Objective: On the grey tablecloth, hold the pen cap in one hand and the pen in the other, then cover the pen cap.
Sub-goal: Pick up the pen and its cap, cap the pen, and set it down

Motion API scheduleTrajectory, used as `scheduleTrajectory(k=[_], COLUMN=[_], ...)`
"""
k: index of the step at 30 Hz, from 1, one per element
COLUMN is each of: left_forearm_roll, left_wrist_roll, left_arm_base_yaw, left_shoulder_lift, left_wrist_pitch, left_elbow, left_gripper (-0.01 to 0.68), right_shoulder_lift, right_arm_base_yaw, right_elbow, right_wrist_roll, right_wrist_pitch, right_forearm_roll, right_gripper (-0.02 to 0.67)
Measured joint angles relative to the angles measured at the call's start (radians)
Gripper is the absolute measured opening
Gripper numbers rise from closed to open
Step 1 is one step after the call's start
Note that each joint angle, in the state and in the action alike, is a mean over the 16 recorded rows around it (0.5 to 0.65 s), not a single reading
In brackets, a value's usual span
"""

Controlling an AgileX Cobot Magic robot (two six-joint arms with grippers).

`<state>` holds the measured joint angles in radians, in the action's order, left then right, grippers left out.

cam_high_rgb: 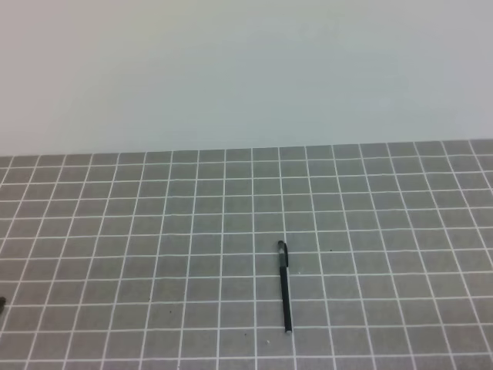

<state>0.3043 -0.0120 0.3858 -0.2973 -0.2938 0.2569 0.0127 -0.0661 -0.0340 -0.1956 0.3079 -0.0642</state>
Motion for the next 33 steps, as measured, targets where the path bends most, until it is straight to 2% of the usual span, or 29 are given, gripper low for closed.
scheduleTrajectory(k=[9, 15, 24, 33], left_forearm_roll=[-0.19, -0.28, -0.33, -0.33], left_wrist_roll=[0.008, -0.006, -0.064, -0.092], left_arm_base_yaw=[-0.231, -0.327, -0.371, -0.371], left_shoulder_lift=[0.17, 0.26, 0.303, 0.303], left_wrist_pitch=[0.222, 0.201, 0.025, -0.03], left_elbow=[-0.159, -0.235, -0.27, -0.268], left_gripper=[-0.001, -0.001, -0.001, -0.001], right_shoulder_lift=[0.0, 0.0, 0.0, 0.0], right_arm_base_yaw=[0.0, 0.0, 0.0, 0.0], right_elbow=[0.0, 0.0, 0.0, 0.0], right_wrist_roll=[0.0, 0.0, 0.0, 0.0], right_wrist_pitch=[0.0, 0.0, 0.001, 0.002], right_forearm_roll=[-0.002, -0.003, -0.003, -0.003], right_gripper=[-0.004, -0.004, -0.004, -0.004])
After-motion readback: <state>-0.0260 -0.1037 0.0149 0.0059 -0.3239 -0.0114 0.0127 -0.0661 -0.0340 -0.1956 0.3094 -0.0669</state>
